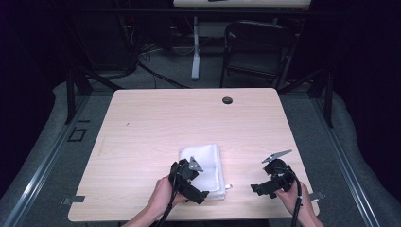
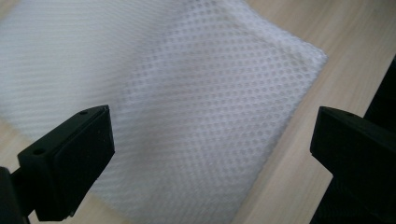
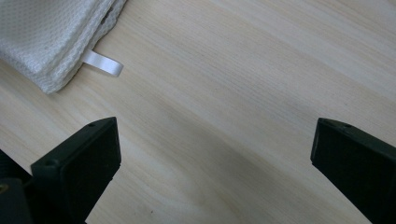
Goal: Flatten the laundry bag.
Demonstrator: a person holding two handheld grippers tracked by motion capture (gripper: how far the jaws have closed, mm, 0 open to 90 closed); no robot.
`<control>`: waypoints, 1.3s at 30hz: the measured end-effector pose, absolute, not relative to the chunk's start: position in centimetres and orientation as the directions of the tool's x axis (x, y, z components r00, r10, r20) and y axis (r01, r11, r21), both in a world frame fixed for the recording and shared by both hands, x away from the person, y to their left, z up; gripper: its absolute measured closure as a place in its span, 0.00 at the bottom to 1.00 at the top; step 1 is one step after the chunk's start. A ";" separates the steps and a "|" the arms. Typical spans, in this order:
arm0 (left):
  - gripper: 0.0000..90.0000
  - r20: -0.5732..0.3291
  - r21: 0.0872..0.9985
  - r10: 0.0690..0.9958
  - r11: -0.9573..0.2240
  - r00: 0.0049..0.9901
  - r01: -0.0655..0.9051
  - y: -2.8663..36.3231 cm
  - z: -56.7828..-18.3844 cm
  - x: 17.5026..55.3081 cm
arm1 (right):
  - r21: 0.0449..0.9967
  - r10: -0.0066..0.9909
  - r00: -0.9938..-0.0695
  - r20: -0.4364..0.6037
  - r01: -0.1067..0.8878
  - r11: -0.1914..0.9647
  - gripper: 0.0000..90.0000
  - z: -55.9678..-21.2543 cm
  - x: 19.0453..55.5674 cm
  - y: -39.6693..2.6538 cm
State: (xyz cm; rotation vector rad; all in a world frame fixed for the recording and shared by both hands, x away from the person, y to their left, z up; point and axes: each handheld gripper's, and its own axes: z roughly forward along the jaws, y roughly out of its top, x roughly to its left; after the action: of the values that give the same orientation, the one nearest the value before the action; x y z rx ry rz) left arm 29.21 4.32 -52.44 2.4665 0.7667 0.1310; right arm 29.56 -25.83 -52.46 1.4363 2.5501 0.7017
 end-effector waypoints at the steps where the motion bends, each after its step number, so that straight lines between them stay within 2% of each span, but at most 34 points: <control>1: 0.00 -0.055 0.527 0.545 -0.695 0.836 0.488 4.1 -52.5 29.1 | 0.460 0.836 -0.537 0.114 0.774 0.434 0.01 -52.5 29.6 -25.8; 8: 0.00 -0.032 0.509 0.529 -0.722 0.848 0.470 1.6 -53.0 28.8 | 0.452 0.834 -0.540 0.109 0.774 0.442 0.02 -52.5 29.5 -25.8; 10: 0.02 0.004 0.495 0.530 -0.738 0.848 0.459 0.8 -53.3 28.7 | 0.450 0.834 -0.542 0.105 0.773 0.446 0.02 -52.5 29.5 -25.8; 14: 0.18 0.070 0.493 0.533 -0.753 0.843 0.436 0.4 -53.7 28.3 | 0.446 0.829 -0.547 0.118 0.775 0.448 0.02 -52.6 29.4 -25.7; 15: 0.23 0.068 0.495 0.534 -0.752 0.843 0.436 0.5 -53.7 28.3 | 0.440 0.829 -0.549 0.108 0.774 0.455 0.02 -52.5 29.4 -25.6; 16: 0.23 0.069 0.504 0.534 -0.747 0.843 0.433 0.6 -53.7 28.3 | 0.446 0.827 -0.550 0.114 0.772 0.452 0.02 -52.6 29.4 -25.5; 19: 0.36 0.053 0.522 0.510 -0.747 0.859 0.411 0.7 -53.6 28.2 | 0.439 0.822 -0.558 0.117 0.771 0.461 0.03 -52.6 29.4 -25.3; 23: 0.61 0.028 0.537 0.469 -0.752 0.883 0.382 1.0 -53.6 28.2 | 0.425 0.821 -0.560 0.108 0.773 0.471 0.05 -52.7 29.4 -25.4; 24: 0.65 0.025 0.540 0.468 -0.750 0.884 0.382 1.0 -53.7 28.2 | 0.426 0.820 -0.560 0.115 0.774 0.469 0.05 -52.7 29.4 -25.4; 28: 0.92 0.015 0.566 0.465 -0.734 0.885 0.375 1.4 -53.6 28.2 | 0.430 0.819 -0.564 0.110 0.770 0.472 0.07 -52.6 29.3 -25.4; 29: 0.95 0.009 0.579 0.470 -0.722 0.883 0.379 1.6 -53.5 28.2 | 0.467 0.825 -0.549 0.136 0.770 0.435 0.09 -52.9 29.2 -25.2; 31: 0.97 -0.001 0.599 0.467 -0.708 0.884 0.375 2.1 -53.1 28.2 | 0.446 0.814 -0.567 0.126 0.765 0.464 0.11 -52.6 29.2 -25.2; 37: 0.99 -0.027 0.647 0.480 -0.660 0.877 0.381 3.4 -51.8 28.2 | 0.477 0.813 -0.569 0.123 0.753 0.454 0.17 -52.3 29.0 -24.5; 39: 0.98 -0.031 0.658 0.482 -0.650 0.876 0.380 3.8 -51.6 28.2 | 0.472 0.806 -0.579 0.125 0.749 0.465 0.24 -52.1 29.1 -24.4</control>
State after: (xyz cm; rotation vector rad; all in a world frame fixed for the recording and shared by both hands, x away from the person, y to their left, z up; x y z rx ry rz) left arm 28.20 3.82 -51.56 2.3521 0.6183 0.1909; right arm 29.11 -24.45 -52.10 1.3798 2.5886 0.7448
